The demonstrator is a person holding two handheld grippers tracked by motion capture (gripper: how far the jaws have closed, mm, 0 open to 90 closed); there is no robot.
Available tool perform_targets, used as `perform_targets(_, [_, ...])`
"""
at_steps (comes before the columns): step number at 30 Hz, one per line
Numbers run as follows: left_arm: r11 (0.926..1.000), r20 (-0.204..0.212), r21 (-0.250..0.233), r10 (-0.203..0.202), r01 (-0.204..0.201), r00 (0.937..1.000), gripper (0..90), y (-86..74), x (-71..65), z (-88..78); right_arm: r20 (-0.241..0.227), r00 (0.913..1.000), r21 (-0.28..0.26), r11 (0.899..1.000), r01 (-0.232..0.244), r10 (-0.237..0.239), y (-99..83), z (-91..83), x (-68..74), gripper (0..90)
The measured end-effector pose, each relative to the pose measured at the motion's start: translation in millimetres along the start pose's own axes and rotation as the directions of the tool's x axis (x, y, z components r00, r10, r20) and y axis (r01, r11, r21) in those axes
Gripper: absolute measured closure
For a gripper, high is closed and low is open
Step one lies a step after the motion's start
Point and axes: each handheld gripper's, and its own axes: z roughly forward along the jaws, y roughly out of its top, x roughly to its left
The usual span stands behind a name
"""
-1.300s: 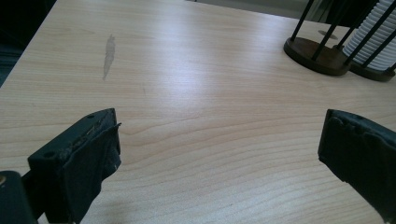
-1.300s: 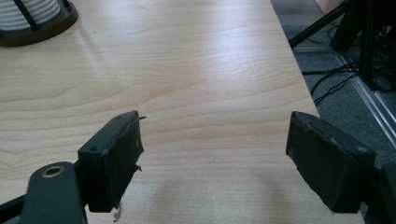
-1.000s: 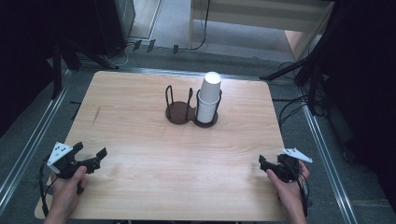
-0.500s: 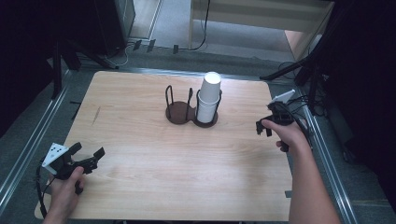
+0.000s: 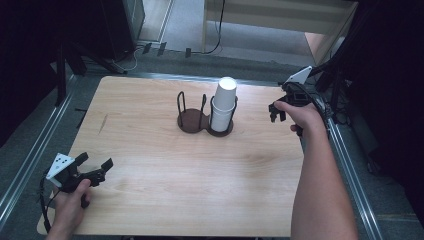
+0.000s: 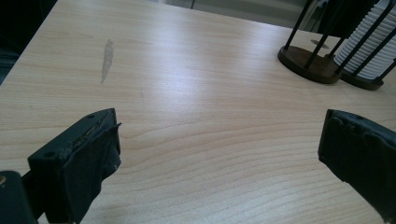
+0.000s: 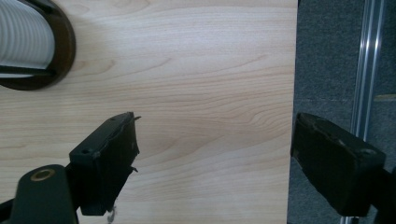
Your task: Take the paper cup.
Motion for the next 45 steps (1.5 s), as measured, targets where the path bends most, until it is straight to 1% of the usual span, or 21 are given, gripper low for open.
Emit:
perform_targets(2, [1.0000, 0.000, 0.001, 0.001, -0.001, 1.0000, 0.0, 0.0, 0.0, 0.0, -0.003, 1.0000, -0.005, 1.000, -0.003, 0.003, 1.0, -3.2, 0.7, 14.9])
perform_targets(4, [1.0000, 0.000, 0.000, 0.002, -0.002, 1.0000, 0.0, 0.0, -0.2, 0.5, -0.021, 0.9997, -0.010, 1.000, -0.009, 0.009, 2.8, -10.5, 3.2, 15.4])
perform_targets(8, [1.0000, 0.000, -0.001, 0.006, -0.006, 1.0000, 0.0, 0.1, -0.3, 0.9, -0.018, 0.9998, -0.008, 1.000, -0.011, 0.011, 4.6, -17.5, 7.4, 15.9])
perform_targets(13, [1.0000, -0.002, 0.002, 0.009, -0.009, 1.0000, 0.0, 0.1, -0.8, 1.1, -0.026, 0.9996, -0.029, 1.000, 0.009, -0.010, 11.0, -34.6, 26.6, 16.1])
perform_targets(15, [0.9999, -0.002, 0.002, 0.012, -0.012, 0.9999, 0.0, 0.1, -0.9, 1.2, -0.027, 0.9995, -0.031, 0.999, 0.015, -0.016, 11.7, -36.4, 29.2, 16.1])
perform_targets(17, [0.9999, -0.001, 0.002, 0.012, -0.012, 0.9999, 0.0, 0.2, -0.9, 1.3, -0.036, 0.9990, -0.035, 0.999, 0.024, -0.025, 13.7, -41.6, 38.6, 16.4])
perform_targets(18, [0.9999, -0.001, 0.002, 0.012, -0.012, 0.9999, 0.0, 0.1, -0.8, 1.3, -0.057, 0.9978, -0.030, 0.999, 0.032, -0.034, 14.9, -44.1, 46.9, 16.5])
perform_targets(23, [1.0000, 0.002, 0.001, 0.010, -0.010, 1.0000, 0.0, 0.2, -0.7, 1.4, -0.056, 0.9974, -0.040, 0.998, 0.044, -0.046, 17.8, -51.0, 61.4, 16.7])
perform_targets(24, [1.0000, 0.002, 0.001, 0.010, -0.010, 1.0000, 0.0, 0.2, -0.7, 1.4, -0.056, 0.9974, -0.040, 0.998, 0.044, -0.046, 17.8, -51.0, 61.4, 16.7])
perform_targets(25, [0.9999, 0.002, 0.001, 0.010, -0.010, 0.9999, 0.0, 0.3, -0.8, 1.6, -0.055, 0.9967, -0.043, 0.997, 0.058, -0.060, 18.9, -55.2, 68.8, 16.7])
perform_targets(30, [0.9998, 0.000, 0.006, 0.019, -0.019, 0.9998, 0.0, 0.3, -1.9, 1.6, -0.044, 0.9950, -0.054, 0.995, 0.087, -0.089, 21.9, -64.2, 89.2, 16.6])
perform_targets(32, [0.9995, -0.001, 0.009, 0.030, -0.030, 0.9995, 0.0, 0.3, -2.4, 1.5, -0.046, 0.9944, -0.056, 0.994, 0.093, -0.095, 22.5, -65.8, 93.4, 16.6])
perform_targets(33, [0.9993, -0.003, 0.013, 0.036, -0.036, 0.9994, 0.0, 0.3, -3.1, 1.7, -0.054, 0.9933, -0.063, 0.993, 0.098, -0.102, 23.7, -67.9, 101.5, 16.3])
perform_targets(36, [0.9978, -0.020, 0.020, 0.063, -0.063, 0.9978, 0.0, 0.1, -6.9, 2.5, -0.079, 0.9912, -0.057, 0.993, 0.102, -0.106, 25.4, -69.8, 112.7, 15.9])
perform_targets(38, [0.9970, -0.024, 0.021, 0.075, -0.074, 0.9969, 0.0, 0.1, -8.2, 2.4, -0.080, 0.9902, -0.057, 0.992, 0.110, -0.114, 27.0, -71.2, 120.1, 15.9])
perform_targets(39, [0.9948, -0.034, 0.024, 0.100, -0.099, 0.9944, 0.0, 0.5, -12.4, 2.5, -0.088, 0.9892, -0.059, 0.992, 0.112, -0.117, 28.3, -72.4, 124.2, 15.9])
perform_targets(41, [0.9928, -0.045, 0.026, 0.118, -0.117, 0.9920, 0.0, 1.1, -16.9, 3.3, -0.087, 0.9888, -0.056, 0.992, 0.117, -0.121, 30.5, -73.9, 130.2, 15.9])
perform_targets(42, [0.9928, -0.045, 0.026, 0.118, -0.117, 0.9920, 0.0, 1.1, -16.9, 3.3, -0.087, 0.9888, -0.056, 0.992, 0.117, -0.121, 30.5, -73.9, 130.2, 15.9])
perform_targets(43, [0.9986, -0.004, 0.012, 0.051, -0.051, 0.9987, 0.0, 5.2, -18.1, 3.4, -0.090, 0.9879, -0.058, 0.991, 0.121, -0.126, 32.8, -75.5, 135.5, 15.9])
perform_targets(44, [0.9986, -0.004, 0.012, 0.051, -0.051, 0.9987, 0.0, 5.2, -18.1, 3.4, -0.090, 0.9879, -0.058, 0.991, 0.121, -0.126, 32.8, -75.5, 135.5, 15.9])
perform_targets(45, [0.9992, 0.002, -0.007, 0.038, -0.038, 0.9993, 0.0, 10.3, -23.2, 5.5, -0.085, 0.9878, -0.059, 0.990, 0.126, -0.130, 35.4, -77.4, 140.2, 15.9])
